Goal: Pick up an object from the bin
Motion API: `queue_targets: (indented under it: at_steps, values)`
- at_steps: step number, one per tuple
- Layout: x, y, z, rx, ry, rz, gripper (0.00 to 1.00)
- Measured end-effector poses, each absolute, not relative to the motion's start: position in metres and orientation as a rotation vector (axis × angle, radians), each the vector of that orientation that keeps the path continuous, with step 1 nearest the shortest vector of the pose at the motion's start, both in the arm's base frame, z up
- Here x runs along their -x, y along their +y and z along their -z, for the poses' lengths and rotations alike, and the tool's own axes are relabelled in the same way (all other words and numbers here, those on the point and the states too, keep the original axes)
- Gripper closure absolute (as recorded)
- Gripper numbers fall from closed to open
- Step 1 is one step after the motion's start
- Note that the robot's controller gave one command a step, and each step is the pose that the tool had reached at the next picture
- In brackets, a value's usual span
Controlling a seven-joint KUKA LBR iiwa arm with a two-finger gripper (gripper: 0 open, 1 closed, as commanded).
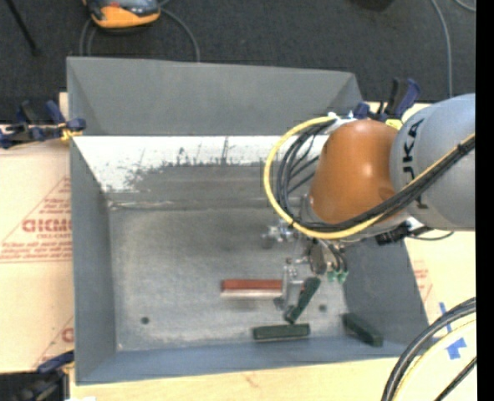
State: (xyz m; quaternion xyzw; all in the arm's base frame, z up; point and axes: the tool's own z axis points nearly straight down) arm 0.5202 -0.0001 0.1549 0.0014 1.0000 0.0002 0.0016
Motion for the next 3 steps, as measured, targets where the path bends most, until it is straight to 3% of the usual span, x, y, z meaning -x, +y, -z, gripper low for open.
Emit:
queue_targets:
  at_steps: [1, 2, 3]
  values:
    - [-0.511, 0.01, -0.07, -0.076, 3.138, -0.002, 1.0]
    - [-0.511, 0.01, -0.07, -0.076, 3.138, -0.002, 1.0]
    - [-0.49, 0.007, -0.231, -0.088, 3.135, -0.001, 1.0]
